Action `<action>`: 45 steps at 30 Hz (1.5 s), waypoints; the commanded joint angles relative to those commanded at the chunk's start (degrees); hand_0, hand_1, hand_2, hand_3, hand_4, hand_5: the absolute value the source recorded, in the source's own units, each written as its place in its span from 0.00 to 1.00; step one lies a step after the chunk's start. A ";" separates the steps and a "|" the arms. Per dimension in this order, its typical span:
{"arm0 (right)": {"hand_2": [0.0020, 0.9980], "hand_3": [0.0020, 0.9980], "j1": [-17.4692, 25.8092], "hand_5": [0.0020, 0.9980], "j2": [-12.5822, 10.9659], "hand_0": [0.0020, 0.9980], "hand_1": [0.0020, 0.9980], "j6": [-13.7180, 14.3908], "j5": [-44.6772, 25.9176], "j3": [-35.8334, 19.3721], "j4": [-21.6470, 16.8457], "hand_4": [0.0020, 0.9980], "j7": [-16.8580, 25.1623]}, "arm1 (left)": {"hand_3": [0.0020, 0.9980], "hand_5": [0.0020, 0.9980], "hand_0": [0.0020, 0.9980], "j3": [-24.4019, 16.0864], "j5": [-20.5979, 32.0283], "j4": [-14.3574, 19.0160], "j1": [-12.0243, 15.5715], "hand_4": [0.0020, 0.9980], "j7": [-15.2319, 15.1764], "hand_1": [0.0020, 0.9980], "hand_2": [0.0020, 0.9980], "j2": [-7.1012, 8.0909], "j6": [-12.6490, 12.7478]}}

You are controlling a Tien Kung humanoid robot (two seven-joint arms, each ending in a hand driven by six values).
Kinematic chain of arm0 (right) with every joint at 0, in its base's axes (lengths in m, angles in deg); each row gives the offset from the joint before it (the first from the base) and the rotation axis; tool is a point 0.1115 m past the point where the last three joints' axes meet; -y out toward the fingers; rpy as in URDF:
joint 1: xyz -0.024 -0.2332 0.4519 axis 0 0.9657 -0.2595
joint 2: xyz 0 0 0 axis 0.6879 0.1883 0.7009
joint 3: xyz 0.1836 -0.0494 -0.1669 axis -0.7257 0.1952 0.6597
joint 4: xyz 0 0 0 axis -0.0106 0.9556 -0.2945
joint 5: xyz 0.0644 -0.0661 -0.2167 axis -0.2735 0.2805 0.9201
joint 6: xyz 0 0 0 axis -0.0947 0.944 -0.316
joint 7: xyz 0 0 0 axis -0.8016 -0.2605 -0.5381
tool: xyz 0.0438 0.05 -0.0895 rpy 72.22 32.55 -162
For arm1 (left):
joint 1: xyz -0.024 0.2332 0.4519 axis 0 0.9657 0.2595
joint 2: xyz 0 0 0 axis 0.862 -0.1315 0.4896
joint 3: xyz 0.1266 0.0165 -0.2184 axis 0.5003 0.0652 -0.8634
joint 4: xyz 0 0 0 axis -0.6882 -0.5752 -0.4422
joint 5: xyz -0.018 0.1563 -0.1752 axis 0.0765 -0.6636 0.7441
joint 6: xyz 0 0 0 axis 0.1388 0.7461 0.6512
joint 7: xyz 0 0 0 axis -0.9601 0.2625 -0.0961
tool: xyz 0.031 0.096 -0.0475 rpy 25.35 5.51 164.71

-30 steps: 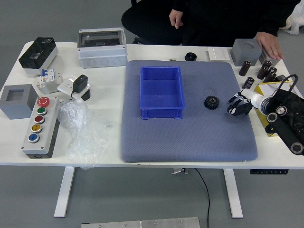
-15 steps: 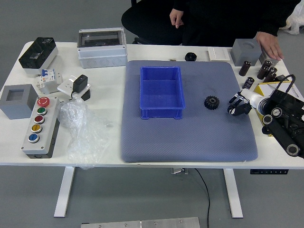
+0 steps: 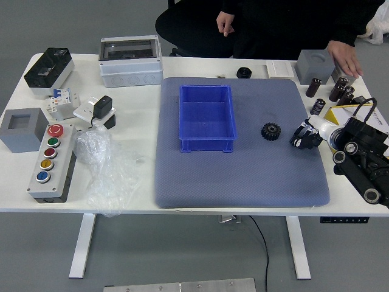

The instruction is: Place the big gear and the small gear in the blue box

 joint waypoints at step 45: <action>0.44 0.61 -12.48 0.00 4.42 0.44 0.32 -4.51 9.07 5.62 -13.80 0.45 -6.47 | 0.82 0.37 0.88 0.64 0.30 -0.03 0.77 0.62 0.05 0.86 0.85 0.90 0.02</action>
